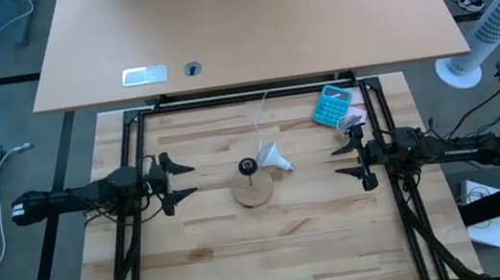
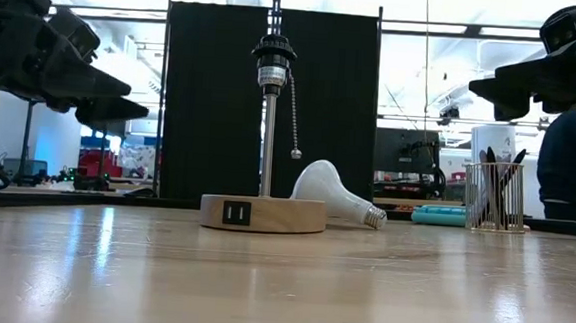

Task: Screw lightbulb
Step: Return to Home Position

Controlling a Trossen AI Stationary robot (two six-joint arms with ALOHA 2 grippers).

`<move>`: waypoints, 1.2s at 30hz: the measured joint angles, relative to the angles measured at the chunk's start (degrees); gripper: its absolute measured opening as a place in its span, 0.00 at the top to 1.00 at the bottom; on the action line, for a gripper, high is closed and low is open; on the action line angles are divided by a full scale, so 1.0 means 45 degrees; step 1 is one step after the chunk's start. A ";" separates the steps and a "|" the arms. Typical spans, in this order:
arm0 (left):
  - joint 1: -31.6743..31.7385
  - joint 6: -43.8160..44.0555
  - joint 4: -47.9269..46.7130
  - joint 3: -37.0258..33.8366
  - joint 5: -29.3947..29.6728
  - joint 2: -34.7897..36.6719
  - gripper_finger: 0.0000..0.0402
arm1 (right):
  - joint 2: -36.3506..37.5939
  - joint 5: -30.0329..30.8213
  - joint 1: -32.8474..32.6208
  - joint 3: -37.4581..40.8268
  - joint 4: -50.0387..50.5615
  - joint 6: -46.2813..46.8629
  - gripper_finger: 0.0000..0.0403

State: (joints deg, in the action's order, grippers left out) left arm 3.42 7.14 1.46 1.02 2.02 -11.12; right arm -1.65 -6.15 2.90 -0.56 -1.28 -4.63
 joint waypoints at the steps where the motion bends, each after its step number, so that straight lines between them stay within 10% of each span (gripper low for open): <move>1: 0.0000 0.0000 0.0004 0.0000 0.0000 -0.0114 0.21 | 0.0000 0.0000 0.0000 0.0000 0.0000 0.0006 0.41; 36: 0.0000 0.0000 0.0008 0.0019 -0.0010 -0.2905 0.21 | 0.0000 0.0000 0.0000 0.0000 0.0000 0.0006 0.39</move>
State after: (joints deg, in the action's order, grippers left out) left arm 3.42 7.14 1.49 1.10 1.98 -24.19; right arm -1.65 -6.15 2.90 -0.56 -1.28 -4.60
